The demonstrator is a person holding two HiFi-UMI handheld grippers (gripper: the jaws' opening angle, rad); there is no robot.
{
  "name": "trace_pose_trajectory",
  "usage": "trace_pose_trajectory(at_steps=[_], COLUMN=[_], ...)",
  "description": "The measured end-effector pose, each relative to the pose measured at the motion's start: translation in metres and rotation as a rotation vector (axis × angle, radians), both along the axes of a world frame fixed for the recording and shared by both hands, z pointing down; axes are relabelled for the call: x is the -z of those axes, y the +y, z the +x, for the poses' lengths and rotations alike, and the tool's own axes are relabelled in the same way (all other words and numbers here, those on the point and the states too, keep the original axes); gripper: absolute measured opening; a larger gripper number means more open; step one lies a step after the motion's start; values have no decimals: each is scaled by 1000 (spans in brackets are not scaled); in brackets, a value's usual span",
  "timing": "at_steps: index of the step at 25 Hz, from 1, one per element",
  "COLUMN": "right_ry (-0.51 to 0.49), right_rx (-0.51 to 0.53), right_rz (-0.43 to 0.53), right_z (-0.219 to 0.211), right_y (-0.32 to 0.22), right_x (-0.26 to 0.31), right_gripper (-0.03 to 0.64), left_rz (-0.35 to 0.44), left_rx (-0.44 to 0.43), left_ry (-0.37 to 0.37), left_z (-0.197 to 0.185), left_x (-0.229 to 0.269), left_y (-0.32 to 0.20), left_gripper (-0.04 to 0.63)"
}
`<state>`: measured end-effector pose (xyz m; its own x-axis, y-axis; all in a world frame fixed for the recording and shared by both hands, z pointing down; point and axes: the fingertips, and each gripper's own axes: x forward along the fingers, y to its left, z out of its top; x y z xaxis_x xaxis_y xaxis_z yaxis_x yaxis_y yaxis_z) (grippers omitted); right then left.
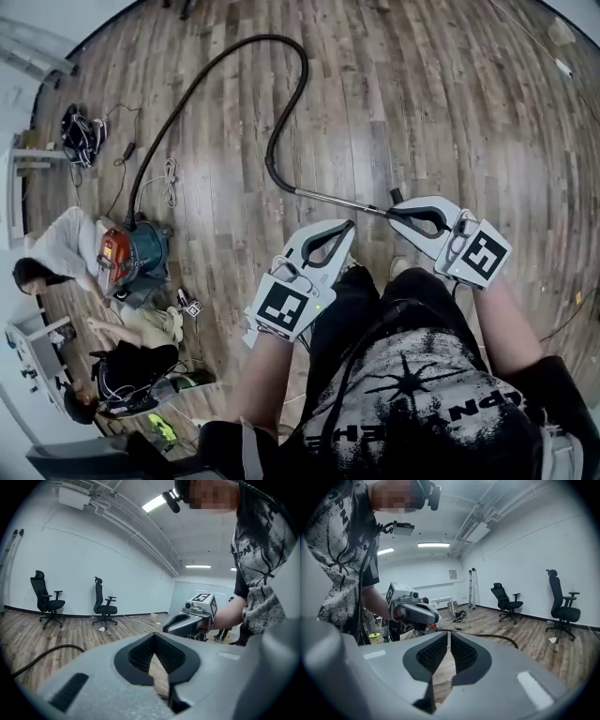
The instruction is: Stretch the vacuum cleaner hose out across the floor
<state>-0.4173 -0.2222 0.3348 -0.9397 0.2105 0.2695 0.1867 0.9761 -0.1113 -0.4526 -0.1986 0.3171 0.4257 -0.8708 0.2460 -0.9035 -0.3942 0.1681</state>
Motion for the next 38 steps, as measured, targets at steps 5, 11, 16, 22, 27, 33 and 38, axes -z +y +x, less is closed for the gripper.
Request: trace_pose_trajectory(at_steps=[5, 11, 16, 22, 27, 33, 38], right_ry=[87, 232, 457, 662, 810, 1003, 1136], right_rx=[-32, -42, 46, 57, 129, 249, 231], right_rz=[-122, -211, -144, -107, 5, 176, 195], right_z=[30, 59, 58, 42, 17, 16, 19], right_y=[-16, -47, -28, -24, 6, 5, -1], right_x=[-47, -163, -295, -456, -596, -795, -888], right_gripper=[82, 163, 235, 236, 235, 219, 203], left_rz=[-53, -102, -170, -204, -136, -161, -218], left_rx=[63, 154, 189, 144, 188, 253, 327], left_ry=[50, 56, 86, 153, 186, 177, 189], left_z=[26, 69, 63, 42, -3, -24, -24], left_x=[-7, -38, -117, -221, -307, -452, -534], left_y=[-10, -8, 7, -22, -19, -32, -19], left_gripper=[2, 2, 2, 2, 2, 2, 2])
